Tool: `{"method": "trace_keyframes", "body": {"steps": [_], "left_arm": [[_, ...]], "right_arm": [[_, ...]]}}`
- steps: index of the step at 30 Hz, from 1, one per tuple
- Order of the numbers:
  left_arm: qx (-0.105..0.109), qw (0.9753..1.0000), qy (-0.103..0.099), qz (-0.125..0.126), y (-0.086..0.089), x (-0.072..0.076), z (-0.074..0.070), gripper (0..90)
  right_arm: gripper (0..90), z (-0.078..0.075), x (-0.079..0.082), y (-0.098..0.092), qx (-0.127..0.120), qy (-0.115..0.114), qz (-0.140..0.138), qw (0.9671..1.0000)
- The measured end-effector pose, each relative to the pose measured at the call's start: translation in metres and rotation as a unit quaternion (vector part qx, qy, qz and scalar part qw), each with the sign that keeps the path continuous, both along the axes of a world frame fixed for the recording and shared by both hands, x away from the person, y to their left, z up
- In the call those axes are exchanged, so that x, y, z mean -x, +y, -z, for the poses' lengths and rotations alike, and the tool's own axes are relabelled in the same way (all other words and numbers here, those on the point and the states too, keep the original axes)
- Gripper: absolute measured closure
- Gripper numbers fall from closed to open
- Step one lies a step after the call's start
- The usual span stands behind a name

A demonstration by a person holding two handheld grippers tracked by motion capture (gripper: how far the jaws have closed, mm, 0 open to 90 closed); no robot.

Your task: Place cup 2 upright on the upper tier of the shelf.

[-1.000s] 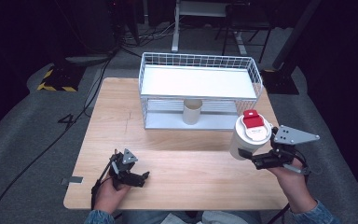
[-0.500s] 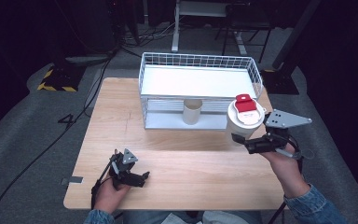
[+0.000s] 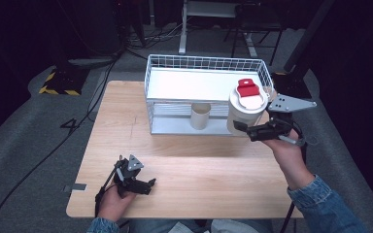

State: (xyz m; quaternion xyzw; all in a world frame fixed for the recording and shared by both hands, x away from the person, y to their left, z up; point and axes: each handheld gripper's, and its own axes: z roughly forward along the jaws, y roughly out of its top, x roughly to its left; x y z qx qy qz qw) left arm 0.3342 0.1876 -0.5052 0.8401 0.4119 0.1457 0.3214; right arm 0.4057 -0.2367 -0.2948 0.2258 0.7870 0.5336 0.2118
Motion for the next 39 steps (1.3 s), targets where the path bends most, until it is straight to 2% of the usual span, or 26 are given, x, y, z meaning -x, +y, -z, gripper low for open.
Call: {"method": "trace_keyframes", "body": {"steps": [8, 13, 18, 39], "left_arm": [[0.0, 1.0, 0.0, 0.0, 0.0, 0.0, 0.0, 0.3], [0.0, 1.0, 0.001, 0.0, 0.0, 0.0, 0.0, 0.3], [0.0, 1.0, 0.0, 0.0, 0.0, 0.0, 0.0, 0.3], [0.0, 1.0, 0.0, -0.009, -0.002, 0.001, 0.0, 0.2]], "right_arm": [[10.9, -0.014, -0.018, 0.004, -0.005, -0.003, 0.01, 0.9999], [10.9, -0.022, -0.03, 0.008, -0.018, 0.002, 0.012, 0.9998], [10.9, -0.031, -0.045, 0.015, -0.02, 0.003, 0.023, 0.9995], [10.8, -0.036, -0.1, 0.049, -0.036, 0.002, 0.04, 0.9985]]}}
